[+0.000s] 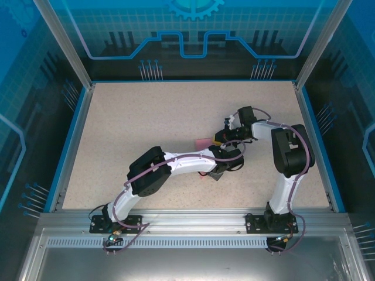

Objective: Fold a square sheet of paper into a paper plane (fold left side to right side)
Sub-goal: Fold the wing for the fifth time at the center of the table.

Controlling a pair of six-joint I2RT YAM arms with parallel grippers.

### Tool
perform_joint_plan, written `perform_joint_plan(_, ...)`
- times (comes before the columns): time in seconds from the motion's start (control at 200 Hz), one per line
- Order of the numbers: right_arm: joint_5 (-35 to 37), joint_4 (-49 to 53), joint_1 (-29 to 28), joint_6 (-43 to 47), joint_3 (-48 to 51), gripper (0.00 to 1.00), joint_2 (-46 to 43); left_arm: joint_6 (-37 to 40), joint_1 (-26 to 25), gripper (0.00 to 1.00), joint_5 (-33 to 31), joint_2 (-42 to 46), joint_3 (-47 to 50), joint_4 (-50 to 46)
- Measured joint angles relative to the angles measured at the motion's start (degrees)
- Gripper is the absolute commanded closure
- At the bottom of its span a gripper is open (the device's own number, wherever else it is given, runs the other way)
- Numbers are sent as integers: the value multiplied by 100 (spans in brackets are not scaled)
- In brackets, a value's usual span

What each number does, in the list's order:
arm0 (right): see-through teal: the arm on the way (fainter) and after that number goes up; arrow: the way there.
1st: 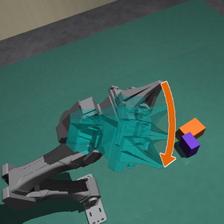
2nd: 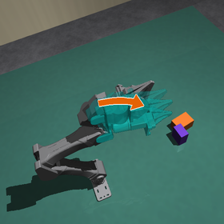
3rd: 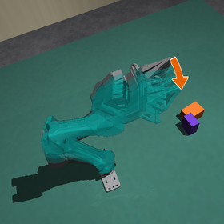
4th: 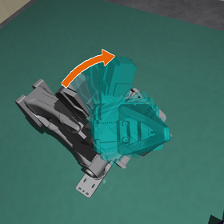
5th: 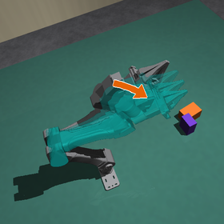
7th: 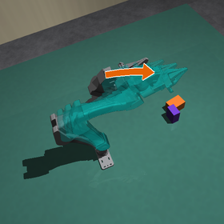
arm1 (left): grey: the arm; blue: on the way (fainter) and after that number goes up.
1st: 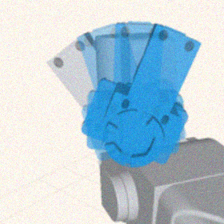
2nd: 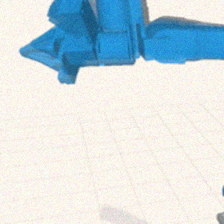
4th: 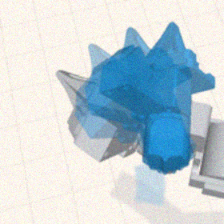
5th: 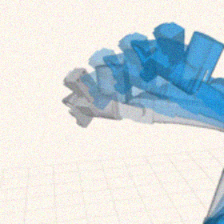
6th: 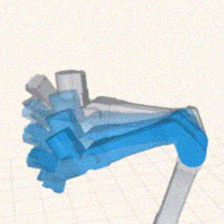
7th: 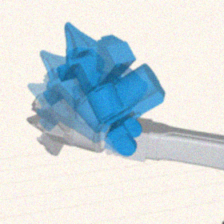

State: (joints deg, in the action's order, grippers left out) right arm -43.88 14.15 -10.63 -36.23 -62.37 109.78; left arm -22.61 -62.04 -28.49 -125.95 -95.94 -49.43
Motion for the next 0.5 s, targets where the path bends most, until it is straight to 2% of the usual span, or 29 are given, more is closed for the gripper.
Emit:
perform_joint_plan(0.135, 66, -7, 17, 66, 2, 58, -103, -2, 55, 100, 245, 170, 223, 227)
perform_joint_plan(0.26, 223, -63, 146, 92, 42, 43, -584, -17, 223, 100, 636, 564, 616, 553)
perform_joint_plan(0.5, 584, -177, 654, 227, 448, 36, -1593, -197, 719, 100, 1808, 1331, 1539, 1646)
